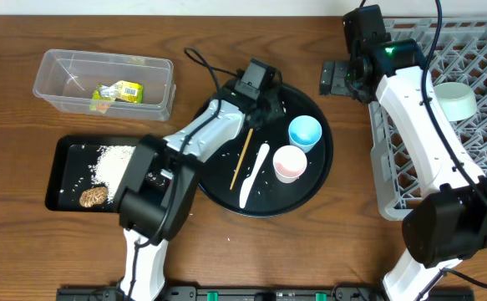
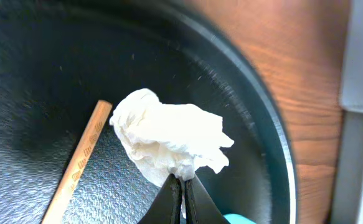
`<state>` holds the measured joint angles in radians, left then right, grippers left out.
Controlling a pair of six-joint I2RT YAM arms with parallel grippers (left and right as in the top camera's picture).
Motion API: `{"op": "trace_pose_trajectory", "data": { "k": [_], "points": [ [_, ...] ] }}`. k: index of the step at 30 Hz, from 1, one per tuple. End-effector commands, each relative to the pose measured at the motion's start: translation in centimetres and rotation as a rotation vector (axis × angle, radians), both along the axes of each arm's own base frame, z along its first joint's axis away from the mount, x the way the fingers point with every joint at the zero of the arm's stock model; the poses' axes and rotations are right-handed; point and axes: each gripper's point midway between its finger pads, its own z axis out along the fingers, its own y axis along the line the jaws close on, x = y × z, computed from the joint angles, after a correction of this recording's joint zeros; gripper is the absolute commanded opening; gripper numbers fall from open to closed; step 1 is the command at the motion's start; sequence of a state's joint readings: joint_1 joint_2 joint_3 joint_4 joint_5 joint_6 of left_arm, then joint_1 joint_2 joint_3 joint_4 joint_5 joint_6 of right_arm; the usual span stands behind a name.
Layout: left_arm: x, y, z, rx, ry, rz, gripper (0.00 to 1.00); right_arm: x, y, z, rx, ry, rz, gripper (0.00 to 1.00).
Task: Sort waste into correct bins and load items into the dishwasher rack
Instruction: 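Lift the tissue and carry it to the clear container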
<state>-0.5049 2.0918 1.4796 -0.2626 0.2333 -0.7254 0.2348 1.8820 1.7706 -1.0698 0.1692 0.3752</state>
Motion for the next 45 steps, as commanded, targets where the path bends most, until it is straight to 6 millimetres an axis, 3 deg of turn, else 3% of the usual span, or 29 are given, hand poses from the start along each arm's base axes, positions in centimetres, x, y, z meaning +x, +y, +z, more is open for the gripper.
{"op": "trace_pose_trajectory", "data": {
  "k": [1,8,13,17,25,32,39,43,44,45],
  "points": [
    [0.4,0.4,3.0,-0.026,-0.049,0.004,0.06,0.1,-0.3,1.8,0.009,-0.045,-0.016,0.99],
    [0.6,0.6,4.0,-0.047,-0.061,0.006,0.06,0.1,-0.3,1.8,0.009,-0.046,-0.016,0.99],
    [2.6,3.6,6.6,-0.069,-0.118,0.073,0.06,0.1,-0.3,1.8,0.009,-0.045,-0.016,0.99],
    [4.8,8.2,8.9,-0.072,-0.174,0.154,0.06,0.1,-0.3,1.8,0.008,-0.045,-0.016,0.99],
    [7.7,20.1,11.9,-0.031,-0.261,0.337,0.06,0.1,-0.3,1.8,0.009,-0.045,-0.016,0.99],
    [7.4,29.2,10.9,0.057,-0.237,0.438,0.06,0.1,-0.3,1.8,0.009,-0.045,-0.016,0.99],
    [5.4,34.8,9.3,0.121,-0.149,0.549,0.08,0.1,-0.3,1.8,0.009,-0.045,-0.016,0.99],
    [4.7,36.3,8.8,0.148,-0.122,0.586,0.64,0.1,-0.3,1.8,0.009,-0.046,-0.016,0.99],
    [4.7,36.5,8.8,0.150,-0.121,0.588,0.83,0.1,-0.3,1.8,0.008,-0.046,-0.016,0.99],
    [4.6,36.6,8.7,0.151,-0.120,0.590,0.93,0.1,-0.3,1.8,0.009,-0.045,-0.016,0.99]
  ]
}}
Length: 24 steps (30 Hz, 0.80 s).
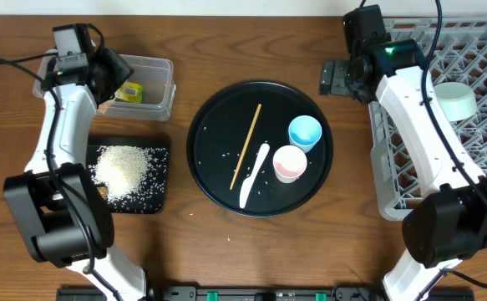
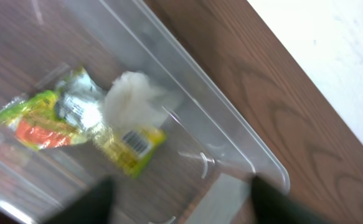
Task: Sort waste into correct bins and load items into the dishwasher rack
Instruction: 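Lift the tissue and carry it to the clear container, then open the left gripper to drop the tissue into the container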
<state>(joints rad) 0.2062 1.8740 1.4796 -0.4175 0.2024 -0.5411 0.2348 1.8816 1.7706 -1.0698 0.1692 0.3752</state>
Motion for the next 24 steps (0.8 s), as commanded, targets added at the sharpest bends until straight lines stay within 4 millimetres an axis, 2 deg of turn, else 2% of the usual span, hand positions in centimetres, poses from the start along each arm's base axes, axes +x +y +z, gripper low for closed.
{"op": "trace_pose_trajectory", "data": {
  "k": [1,5,8,13,15,18,20,24],
  "points": [
    [-0.4,0.8,0.3,0.030,0.004,0.010,0.95,0.1,-0.3,1.8,0.009,-0.045,-0.016,0.99],
    [-0.9,0.7,0.3,0.034,0.024,-0.001,0.96,0.1,-0.3,1.8,0.008,-0.045,-0.016,0.99],
    [-1.8,0.5,1.3,0.045,0.028,-0.018,0.96,0.1,-0.3,1.8,0.008,-0.045,-0.016,0.99],
    [-3.5,0.1,6.5,0.085,-0.053,-0.041,0.96,0.1,-0.3,1.8,0.009,-0.045,-0.016,0.99],
    [-4.8,-0.4,9.2,0.086,-0.091,-0.046,0.96,0.1,-0.3,1.8,0.009,-0.045,-0.016,0.99],
    [-7.0,-1.5,11.8,0.062,-0.118,-0.071,0.96,0.1,-0.3,1.8,0.009,-0.045,-0.016,0.99],
    [-9.0,-2.4,12.8,0.040,-0.104,-0.087,0.96,0.1,-0.3,1.8,0.008,-0.045,-0.016,0.99],
    [-13.4,-3.3,13.4,0.008,-0.028,-0.075,0.96,0.1,-0.3,1.8,0.009,-0.045,-0.016,0.99]
  ]
}}
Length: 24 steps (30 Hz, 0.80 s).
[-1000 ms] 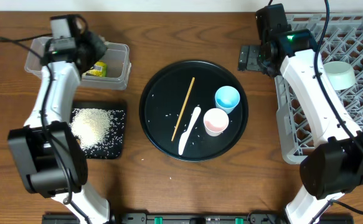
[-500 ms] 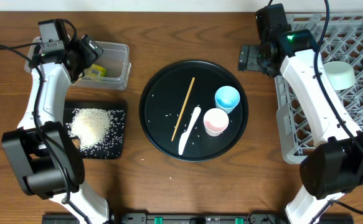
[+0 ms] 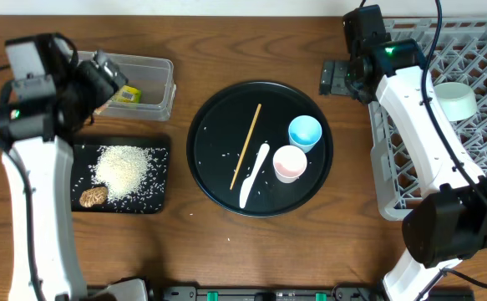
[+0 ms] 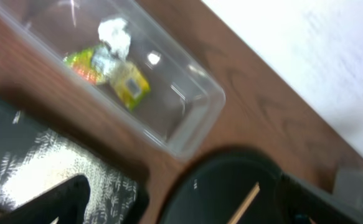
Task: Sort waste into correct bins and load items into the dishwasher rack
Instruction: 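Open the left gripper to drop the tissue into the container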
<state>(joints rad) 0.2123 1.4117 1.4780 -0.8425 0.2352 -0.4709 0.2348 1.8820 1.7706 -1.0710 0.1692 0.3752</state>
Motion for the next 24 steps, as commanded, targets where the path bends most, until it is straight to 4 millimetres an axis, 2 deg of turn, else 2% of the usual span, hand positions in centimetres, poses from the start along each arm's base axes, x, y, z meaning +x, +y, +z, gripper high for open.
{"op": "trace_pose_trajectory", "data": {
  "k": [1,4,6,11,13,20,24],
  "points": [
    [-2.4,-0.7,0.4,-0.029,0.036,0.005,0.96,0.1,-0.3,1.8,0.009,-0.046,-0.016,0.99],
    [-4.8,-1.0,0.6,-0.042,0.077,0.027,0.96,0.1,-0.3,1.8,0.009,-0.046,-0.016,0.99],
    [-6.8,-0.4,0.5,-0.033,0.122,0.083,0.96,0.1,-0.3,1.8,0.009,-0.047,-0.016,0.99],
    [-12.2,3.8,-0.4,0.045,0.263,0.402,0.98,0.1,-0.3,1.8,0.009,-0.046,-0.016,0.99],
    [-13.7,4.8,-0.7,0.062,0.307,0.464,0.98,0.1,-0.3,1.8,0.009,-0.046,-0.016,0.99],
    [-16.3,4.9,-1.7,0.047,0.414,0.493,0.98,0.1,-0.3,1.8,0.009,-0.046,-0.016,0.99],
    [-17.6,3.6,-2.3,-0.002,0.483,0.465,0.98,0.1,-0.3,1.8,0.009,-0.047,-0.016,0.99]
  ]
}}
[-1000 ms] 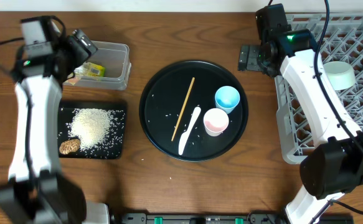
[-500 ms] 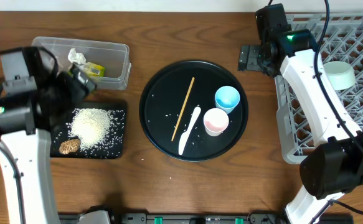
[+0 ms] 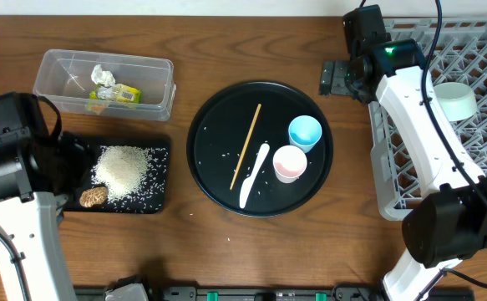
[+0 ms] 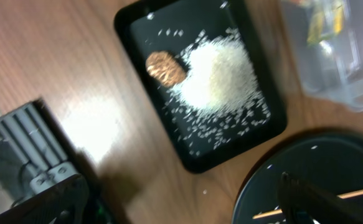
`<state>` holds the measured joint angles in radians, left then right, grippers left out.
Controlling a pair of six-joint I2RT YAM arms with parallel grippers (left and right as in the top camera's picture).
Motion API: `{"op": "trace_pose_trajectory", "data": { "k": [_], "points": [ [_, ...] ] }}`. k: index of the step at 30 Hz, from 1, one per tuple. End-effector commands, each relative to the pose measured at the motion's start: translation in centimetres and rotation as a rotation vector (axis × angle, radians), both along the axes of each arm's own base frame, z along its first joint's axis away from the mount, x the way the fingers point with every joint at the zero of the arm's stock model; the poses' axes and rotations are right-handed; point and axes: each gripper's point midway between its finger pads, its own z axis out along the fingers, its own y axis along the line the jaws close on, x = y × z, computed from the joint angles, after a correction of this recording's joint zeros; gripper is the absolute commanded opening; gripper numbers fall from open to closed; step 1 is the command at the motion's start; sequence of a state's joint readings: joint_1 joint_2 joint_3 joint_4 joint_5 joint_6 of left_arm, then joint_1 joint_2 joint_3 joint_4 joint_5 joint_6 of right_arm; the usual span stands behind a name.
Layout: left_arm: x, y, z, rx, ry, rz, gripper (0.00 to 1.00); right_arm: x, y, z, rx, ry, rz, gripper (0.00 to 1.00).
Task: Sort waste into correct bins and load items into the dishwasher rack
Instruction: 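Open the left gripper to drop the tissue into the container, then move the left gripper back over the round tray toward the pink cup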
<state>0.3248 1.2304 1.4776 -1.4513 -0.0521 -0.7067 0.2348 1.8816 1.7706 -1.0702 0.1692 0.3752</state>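
A crumpled white tissue [image 3: 103,76] lies in the clear bin [image 3: 59,60] beside a yellow-green wrapper [image 3: 119,93]. The round black tray [image 3: 218,125] carries a chopstick [image 3: 246,146], a white spoon [image 3: 254,174], a blue cup [image 3: 305,132] and a pink cup [image 3: 290,163]. My left gripper [image 4: 181,208] is open and empty, high over the table's front left, looking down on the rectangular tray [image 4: 137,25] of rice [image 4: 221,78]. My right gripper [image 3: 337,78] hovers by the rack's left edge; its jaws are unclear.
The rectangular tray [image 3: 166,176] also holds a brown cookie [image 3: 94,196]. The grey dishwasher rack [image 3: 477,50] fills the right side, with a pale bowl [image 3: 454,100] in it. Loose rice grains dot the round tray.
My left arm has drawn back from beside the clear bin toward the front left. Its wrist view now looks down on the rice tray. The right arm has not moved.
My left gripper was shut on the white tissue on the round tray. Then it was open over the clear bin, with the tissue lying inside next to the wrapper. After that the arm stood farther from the bin, and now farther still.
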Motion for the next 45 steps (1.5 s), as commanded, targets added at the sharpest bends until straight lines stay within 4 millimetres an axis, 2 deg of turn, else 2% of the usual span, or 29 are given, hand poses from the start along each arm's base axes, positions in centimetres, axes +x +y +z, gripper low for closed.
{"op": "trace_pose_trajectory", "data": {
  "k": [1,5,10,13,17,18,20,22,23,26,29,32,35,40,45],
  "points": [
    [-0.7,-0.8,-0.3,-0.051,0.023,0.006,0.98,0.1,-0.3,1.8,0.008,-0.046,-0.016,0.99],
    [-0.4,-3.2,-0.4,-0.168,0.004,-0.070,0.98,0.1,-0.3,1.8,0.009,-0.045,-0.016,0.99],
    [0.1,-6.9,-0.1,-0.271,-0.031,-0.396,0.98,0.4,-0.2,1.9,0.014,-0.059,-0.021,0.99],
    [-0.9,-7.9,-0.6,-0.292,0.023,-0.441,0.98,1.6,0.0,2.6,0.027,-0.113,-0.020,0.99],
    [-1.9,-8.8,-2.3,-0.324,0.094,-0.469,0.98,1.7,0.1,2.6,0.032,-0.119,-0.020,0.99],
    [-2.2,-8.9,-2.9,-0.333,0.113,-0.467,0.98,1.6,0.7,2.5,0.069,-0.113,-0.024,0.99],
    [-2.6,-9.1,-4.0,-0.350,0.145,-0.463,0.98,0.3,3.0,1.9,0.201,-0.041,0.013,0.99],
    [-2.8,-9.1,-5.2,-0.361,0.169,-0.460,0.98,-2.9,5.3,1.1,0.337,0.109,0.067,0.99],
    [-2.9,-9.1,-5.7,-0.365,0.176,-0.459,0.98,-4.2,6.1,1.0,0.382,0.166,0.079,0.99],
    [-2.7,-9.1,-6.9,-0.363,0.178,-0.489,0.98,-5.2,6.7,1.5,0.423,0.194,0.123,0.99],
    [-2.7,-9.4,-7.1,-0.376,0.173,-0.535,0.98,-5.9,4.9,2.1,0.359,0.189,0.087,0.99],
    [-2.3,-11.0,-6.5,-0.433,0.109,-0.637,0.98,-6.5,1.0,4.1,0.228,0.118,0.013,0.99],
    [-1.8,-12.5,-5.8,-0.474,0.047,-0.698,0.98,-7.7,-3.3,7.9,0.133,0.000,-0.083,0.99],
    [-0.9,-15.1,-5.3,-0.490,-0.009,-0.826,0.98,-10.8,-9.4,14.2,0.123,-0.205,-0.243,0.99],
    [0.6,-19.3,-4.9,-0.465,-0.077,-1.008,0.98,-14.7,-15.4,17.9,0.122,-0.342,-0.456,0.99]
  ]
}}
